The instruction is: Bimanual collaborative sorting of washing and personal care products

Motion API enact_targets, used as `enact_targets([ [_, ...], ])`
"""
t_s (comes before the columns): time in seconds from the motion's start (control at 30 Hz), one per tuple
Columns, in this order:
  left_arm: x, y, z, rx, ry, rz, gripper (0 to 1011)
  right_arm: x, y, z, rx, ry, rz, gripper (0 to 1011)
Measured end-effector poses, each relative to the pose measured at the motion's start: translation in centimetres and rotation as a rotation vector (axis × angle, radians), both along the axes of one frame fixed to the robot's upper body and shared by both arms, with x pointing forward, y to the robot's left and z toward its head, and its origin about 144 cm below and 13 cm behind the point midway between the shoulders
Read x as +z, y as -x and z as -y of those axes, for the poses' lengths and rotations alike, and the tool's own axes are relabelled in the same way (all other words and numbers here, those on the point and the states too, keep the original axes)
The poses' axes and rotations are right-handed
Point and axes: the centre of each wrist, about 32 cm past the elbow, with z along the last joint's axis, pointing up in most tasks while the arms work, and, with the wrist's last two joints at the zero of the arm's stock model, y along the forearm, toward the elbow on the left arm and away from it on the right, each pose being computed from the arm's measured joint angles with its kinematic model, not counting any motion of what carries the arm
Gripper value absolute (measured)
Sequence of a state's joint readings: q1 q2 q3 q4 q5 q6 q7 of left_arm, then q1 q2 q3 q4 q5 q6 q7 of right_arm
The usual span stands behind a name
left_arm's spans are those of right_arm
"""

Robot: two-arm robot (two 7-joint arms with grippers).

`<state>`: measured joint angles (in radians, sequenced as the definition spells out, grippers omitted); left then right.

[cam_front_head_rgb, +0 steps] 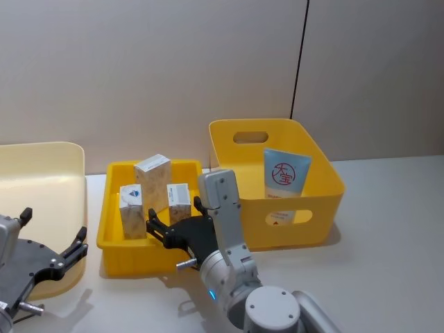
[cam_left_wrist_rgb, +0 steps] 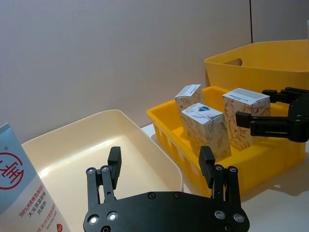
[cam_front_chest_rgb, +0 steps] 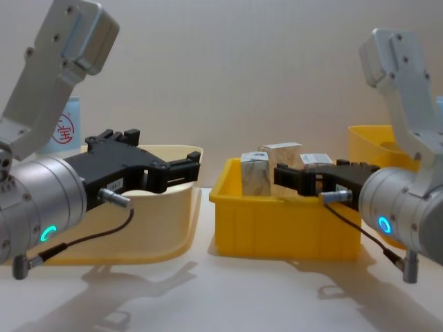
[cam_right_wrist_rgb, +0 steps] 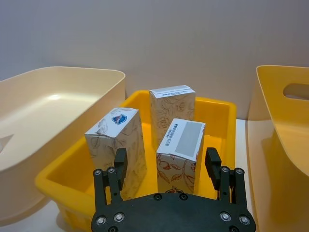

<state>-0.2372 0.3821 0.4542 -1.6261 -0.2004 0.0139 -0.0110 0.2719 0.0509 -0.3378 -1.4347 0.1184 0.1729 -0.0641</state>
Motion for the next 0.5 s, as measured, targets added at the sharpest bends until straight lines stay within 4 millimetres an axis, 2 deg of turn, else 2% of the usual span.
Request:
enact_targets([
  [0.5, 0.0, 0.0, 0.0, 0.0, 0.0, 0.0, 1002, -0.45, -0.73, -0.84, -0.074, 0.011, 0.007, 1001],
])
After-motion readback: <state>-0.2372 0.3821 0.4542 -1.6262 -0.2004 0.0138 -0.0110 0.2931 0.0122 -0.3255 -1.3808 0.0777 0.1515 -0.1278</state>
